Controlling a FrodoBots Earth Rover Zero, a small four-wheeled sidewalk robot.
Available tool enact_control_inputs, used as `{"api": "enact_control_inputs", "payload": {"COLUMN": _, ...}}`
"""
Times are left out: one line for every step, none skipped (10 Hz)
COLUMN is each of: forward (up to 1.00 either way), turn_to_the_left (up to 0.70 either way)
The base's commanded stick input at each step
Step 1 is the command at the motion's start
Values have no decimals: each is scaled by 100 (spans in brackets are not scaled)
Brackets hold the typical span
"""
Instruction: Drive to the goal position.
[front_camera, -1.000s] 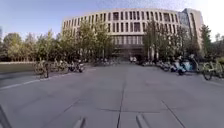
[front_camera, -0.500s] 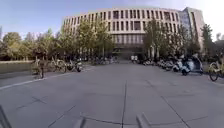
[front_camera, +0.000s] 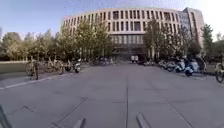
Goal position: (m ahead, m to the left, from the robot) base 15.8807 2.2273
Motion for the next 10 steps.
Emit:
{"api": "enact_control_inputs", "payload": {"forward": 60, "turn_to_the_left": 0}}
{"api": "enact_control_inputs", "payload": {"forward": 60, "turn_to_the_left": 0}}
{"api": "enact_control_inputs", "payload": {"forward": 60, "turn_to_the_left": 0}}
{"api": "enact_control_inputs", "payload": {"forward": 60, "turn_to_the_left": 0}}
{"api": "enact_control_inputs", "payload": {"forward": 60, "turn_to_the_left": -1}}
{"api": "enact_control_inputs", "payload": {"forward": 60, "turn_to_the_left": -9}}
{"api": "enact_control_inputs", "payload": {"forward": 60, "turn_to_the_left": -14}}
{"api": "enact_control_inputs", "payload": {"forward": 60, "turn_to_the_left": -14}}
{"api": "enact_control_inputs", "payload": {"forward": 60, "turn_to_the_left": -13}}
{"api": "enact_control_inputs", "payload": {"forward": 60, "turn_to_the_left": -8}}
